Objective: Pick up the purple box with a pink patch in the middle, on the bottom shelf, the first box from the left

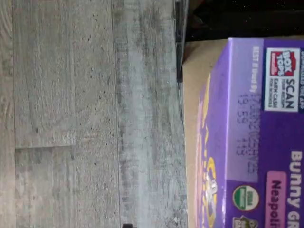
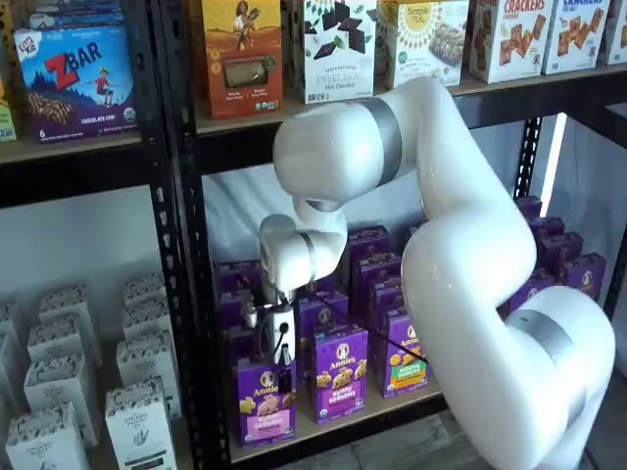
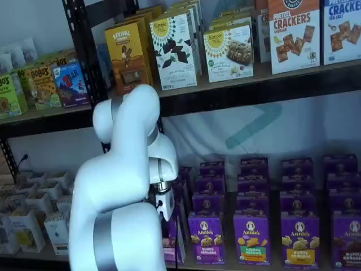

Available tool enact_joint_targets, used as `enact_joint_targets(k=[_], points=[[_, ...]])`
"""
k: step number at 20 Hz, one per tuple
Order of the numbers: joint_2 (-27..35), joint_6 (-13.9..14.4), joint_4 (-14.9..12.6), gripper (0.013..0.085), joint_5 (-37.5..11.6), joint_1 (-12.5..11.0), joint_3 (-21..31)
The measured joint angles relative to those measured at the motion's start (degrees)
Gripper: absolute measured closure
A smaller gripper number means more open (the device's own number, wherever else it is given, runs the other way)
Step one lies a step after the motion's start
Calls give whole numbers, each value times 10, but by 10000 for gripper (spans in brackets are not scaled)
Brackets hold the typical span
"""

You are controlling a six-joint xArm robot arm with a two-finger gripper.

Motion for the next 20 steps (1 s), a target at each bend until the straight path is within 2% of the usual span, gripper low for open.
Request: enact_joint_targets(k=[2,4,5,7,8,9,15,17,20], points=[[3,-2,1,130,4,0,-4],[5,-4,4,210,7,-1,-7],[6,-4,4,210,6,-1,-7],[7,-3,3,290,5,-1,-8],[8,-3,2,290,5,-1,-8],[8,-2,2,330,4,-1,-9],[13,-4,4,330,-1,0,-12],[15,-4,5,410,0,0,-15],[15,-4,4,450,0,0,-15]])
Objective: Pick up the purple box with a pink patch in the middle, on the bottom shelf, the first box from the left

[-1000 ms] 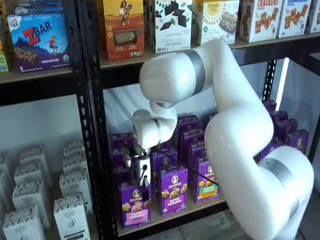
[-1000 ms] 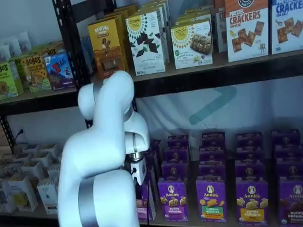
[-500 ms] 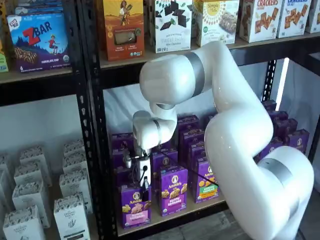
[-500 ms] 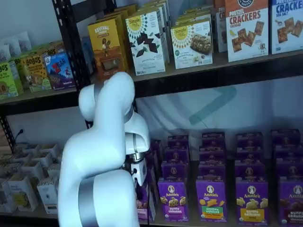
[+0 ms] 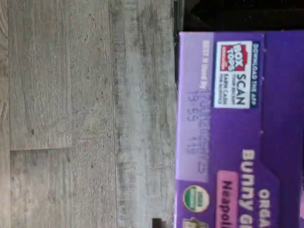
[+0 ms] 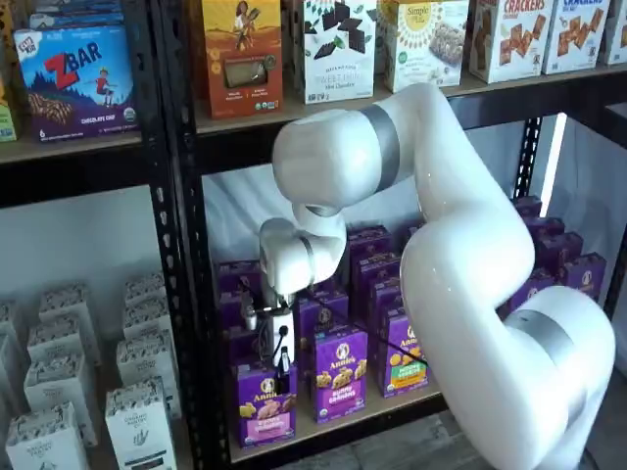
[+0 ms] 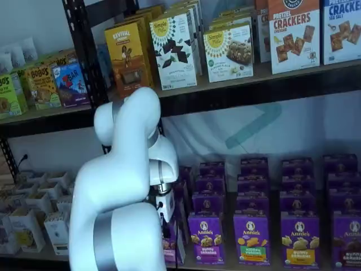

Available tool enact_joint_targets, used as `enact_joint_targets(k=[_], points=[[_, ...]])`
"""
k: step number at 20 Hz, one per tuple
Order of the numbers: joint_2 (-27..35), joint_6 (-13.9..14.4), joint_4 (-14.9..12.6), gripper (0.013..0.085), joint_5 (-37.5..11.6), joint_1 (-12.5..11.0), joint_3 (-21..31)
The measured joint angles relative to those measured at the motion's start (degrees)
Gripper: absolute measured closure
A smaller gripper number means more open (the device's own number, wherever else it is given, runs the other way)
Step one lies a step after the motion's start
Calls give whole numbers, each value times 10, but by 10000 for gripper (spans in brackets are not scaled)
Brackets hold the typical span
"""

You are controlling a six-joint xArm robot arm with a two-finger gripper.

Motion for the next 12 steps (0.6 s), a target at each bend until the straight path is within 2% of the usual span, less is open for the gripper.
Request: enact_joint_targets(k=[1,5,6,7,9,12], points=[[0,0,0,490,-1,0,1],[-2,2,-4,490,-9,-1,7],[-3,1,-3,530,-9,-1,8],[-3,0,-3,530,-9,-2,8],[-4,-1,-2,610,-9,-2,10],[-7,0,-3,610,-13,-2,16]])
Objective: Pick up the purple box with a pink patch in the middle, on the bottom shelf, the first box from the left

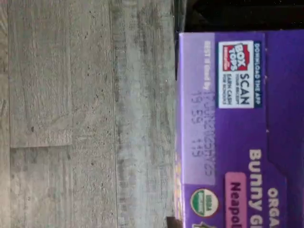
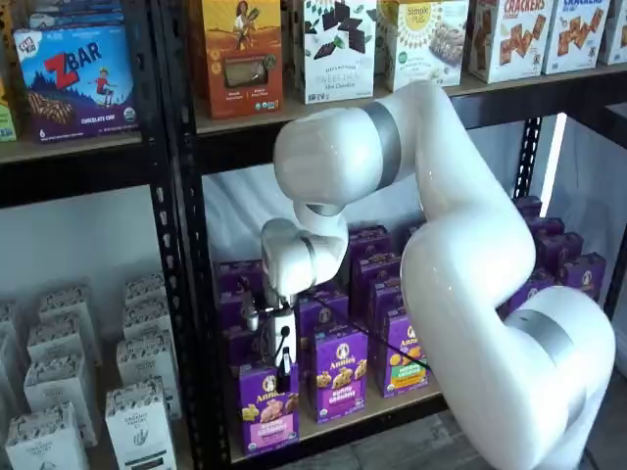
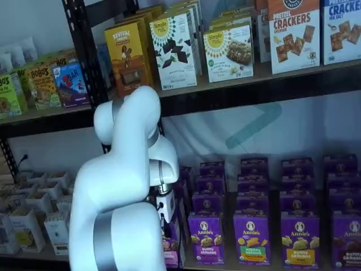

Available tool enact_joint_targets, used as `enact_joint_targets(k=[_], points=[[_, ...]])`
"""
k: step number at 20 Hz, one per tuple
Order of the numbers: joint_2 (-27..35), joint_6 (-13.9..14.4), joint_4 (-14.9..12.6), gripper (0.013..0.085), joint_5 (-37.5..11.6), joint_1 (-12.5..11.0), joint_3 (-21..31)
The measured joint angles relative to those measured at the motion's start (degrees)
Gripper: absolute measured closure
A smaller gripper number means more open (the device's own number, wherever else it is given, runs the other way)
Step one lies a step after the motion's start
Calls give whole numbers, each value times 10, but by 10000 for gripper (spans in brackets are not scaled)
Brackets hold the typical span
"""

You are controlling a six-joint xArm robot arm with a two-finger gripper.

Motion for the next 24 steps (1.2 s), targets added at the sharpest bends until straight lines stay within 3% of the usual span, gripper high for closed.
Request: enact_joint_targets(k=[6,14,24], points=[[-21,14,-14,610,-11,2,33],[-81,43,-45,610,-63,4,131],[-166,27,-28,650,-117,6,252]])
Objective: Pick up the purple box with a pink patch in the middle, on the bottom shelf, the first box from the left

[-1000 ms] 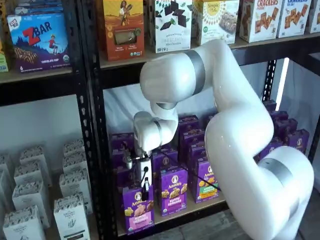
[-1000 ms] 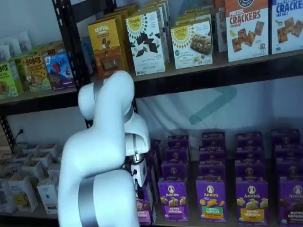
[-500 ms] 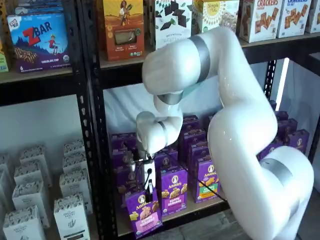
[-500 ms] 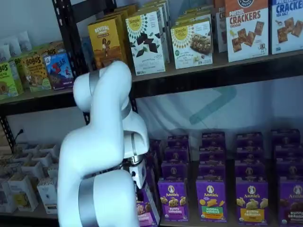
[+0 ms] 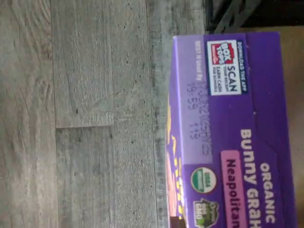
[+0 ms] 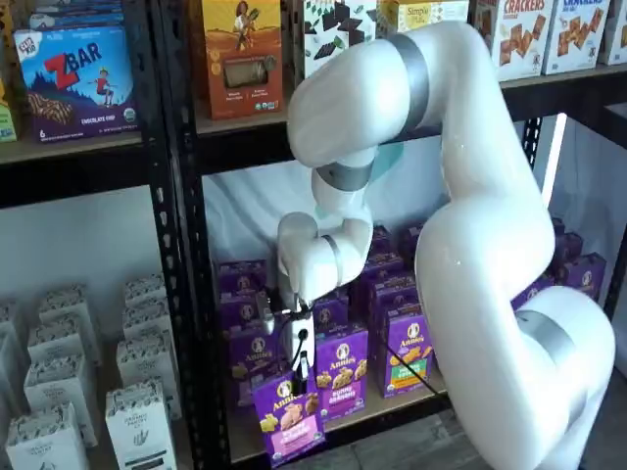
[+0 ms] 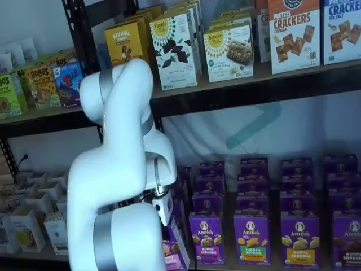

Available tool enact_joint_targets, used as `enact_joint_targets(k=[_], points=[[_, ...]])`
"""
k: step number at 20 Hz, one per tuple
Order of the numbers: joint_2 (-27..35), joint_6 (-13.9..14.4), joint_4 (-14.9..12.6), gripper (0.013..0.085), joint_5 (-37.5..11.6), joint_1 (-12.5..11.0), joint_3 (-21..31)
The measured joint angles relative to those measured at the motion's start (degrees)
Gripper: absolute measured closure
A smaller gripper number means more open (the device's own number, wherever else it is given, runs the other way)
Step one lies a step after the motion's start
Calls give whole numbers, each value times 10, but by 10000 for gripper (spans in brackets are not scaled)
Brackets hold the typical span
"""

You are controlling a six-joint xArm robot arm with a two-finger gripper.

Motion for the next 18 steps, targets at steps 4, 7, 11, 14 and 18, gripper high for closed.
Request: enact_joint_targets(k=[4,7,11,14,18], points=[[-33,21,-23,650,-8,0,40],[-60,42,-46,650,-10,-2,73],[-99,56,-63,650,-7,-4,117],[-135,43,-52,650,-12,-6,157],[-191,39,-55,650,-11,-13,212]])
